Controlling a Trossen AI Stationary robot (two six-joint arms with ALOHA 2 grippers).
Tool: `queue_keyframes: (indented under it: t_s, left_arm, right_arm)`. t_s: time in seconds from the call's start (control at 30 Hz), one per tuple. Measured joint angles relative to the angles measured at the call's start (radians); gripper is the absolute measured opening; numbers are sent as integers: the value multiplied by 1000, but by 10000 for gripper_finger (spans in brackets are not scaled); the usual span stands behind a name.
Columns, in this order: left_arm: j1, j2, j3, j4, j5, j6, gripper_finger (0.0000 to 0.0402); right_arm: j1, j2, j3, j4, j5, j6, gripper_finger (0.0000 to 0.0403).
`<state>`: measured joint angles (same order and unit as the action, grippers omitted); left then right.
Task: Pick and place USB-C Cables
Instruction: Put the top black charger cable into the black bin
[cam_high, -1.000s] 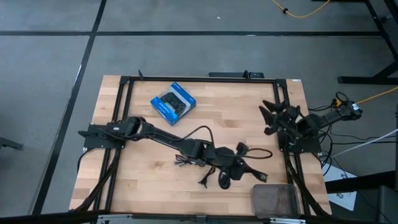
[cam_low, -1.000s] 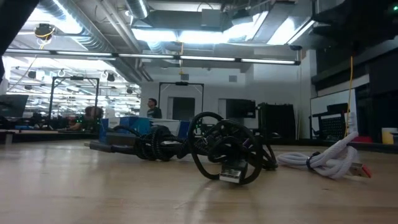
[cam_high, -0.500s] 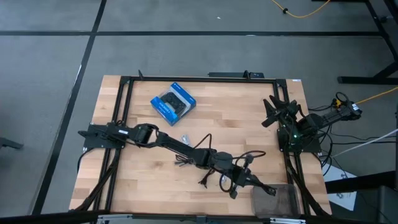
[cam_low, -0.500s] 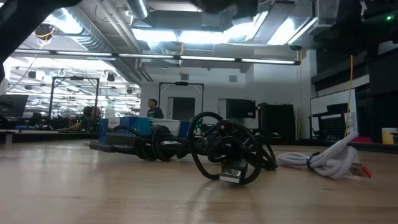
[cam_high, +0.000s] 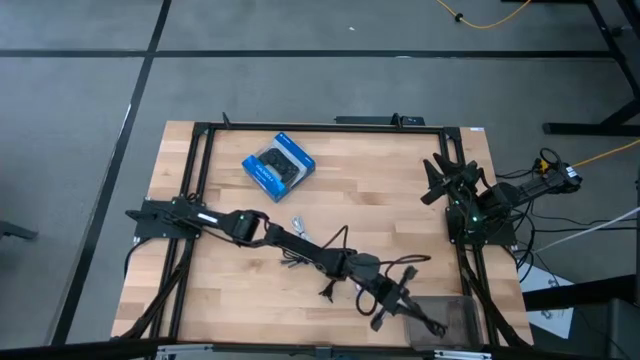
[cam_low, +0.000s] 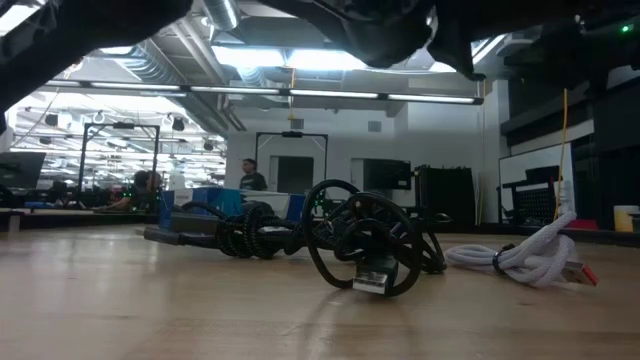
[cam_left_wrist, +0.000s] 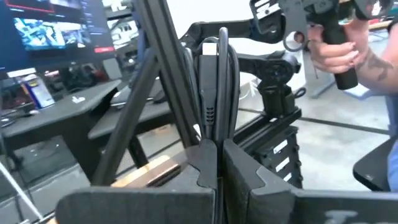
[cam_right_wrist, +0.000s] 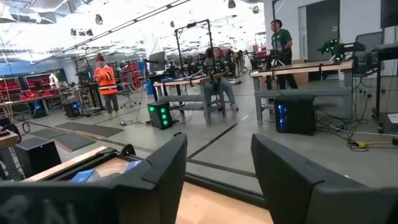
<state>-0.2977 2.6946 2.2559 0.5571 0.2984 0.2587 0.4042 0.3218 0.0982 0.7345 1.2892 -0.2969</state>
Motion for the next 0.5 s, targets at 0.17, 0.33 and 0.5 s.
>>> queue_keyframes:
  t_s: [0.17,0.33,0.5]
  left_arm:
    - [6,40,38,1,14,-61,1]
    - [9,40,40,-7,-32,-70,14]
    - [21,40,40,-13,-46,-126,35]
  right_arm:
    - [0,0,0,0,0,0,184]
    - [0,0,0,-4,0,0,184]
    - [0,0,0,-4,0,-25,184]
